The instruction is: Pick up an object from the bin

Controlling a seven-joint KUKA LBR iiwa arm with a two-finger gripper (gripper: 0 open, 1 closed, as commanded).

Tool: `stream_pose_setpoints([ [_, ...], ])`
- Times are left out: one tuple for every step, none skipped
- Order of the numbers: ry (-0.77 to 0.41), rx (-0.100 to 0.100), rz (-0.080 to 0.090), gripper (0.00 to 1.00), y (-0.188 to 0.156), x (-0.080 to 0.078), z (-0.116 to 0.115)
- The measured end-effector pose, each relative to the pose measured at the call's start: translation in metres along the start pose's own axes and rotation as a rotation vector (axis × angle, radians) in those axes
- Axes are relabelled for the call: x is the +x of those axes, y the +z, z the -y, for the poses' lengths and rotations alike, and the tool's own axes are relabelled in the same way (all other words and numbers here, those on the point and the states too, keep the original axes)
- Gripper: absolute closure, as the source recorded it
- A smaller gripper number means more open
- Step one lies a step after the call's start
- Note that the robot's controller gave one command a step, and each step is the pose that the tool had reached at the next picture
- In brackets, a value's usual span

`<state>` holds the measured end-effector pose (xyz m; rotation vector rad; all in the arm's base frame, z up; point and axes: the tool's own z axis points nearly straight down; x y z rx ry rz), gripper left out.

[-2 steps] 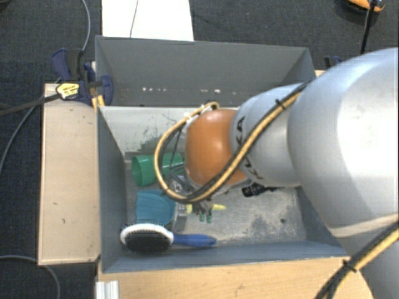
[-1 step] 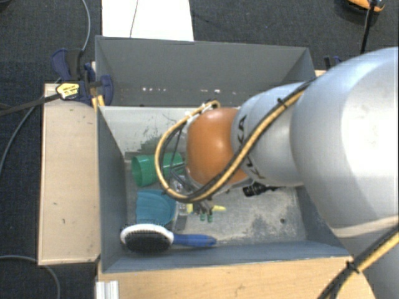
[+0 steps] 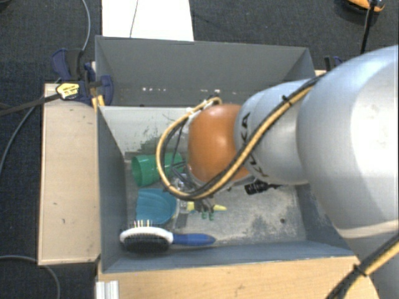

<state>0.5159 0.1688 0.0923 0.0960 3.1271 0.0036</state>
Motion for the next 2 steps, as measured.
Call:
stream_pose_setpoints([
  [0.001,-0.001,0.002,1.0,-0.013,-0.001,0.0],
  [0.001,0.0,-0.001,1.0,-0.028,0.0,0.0],
])
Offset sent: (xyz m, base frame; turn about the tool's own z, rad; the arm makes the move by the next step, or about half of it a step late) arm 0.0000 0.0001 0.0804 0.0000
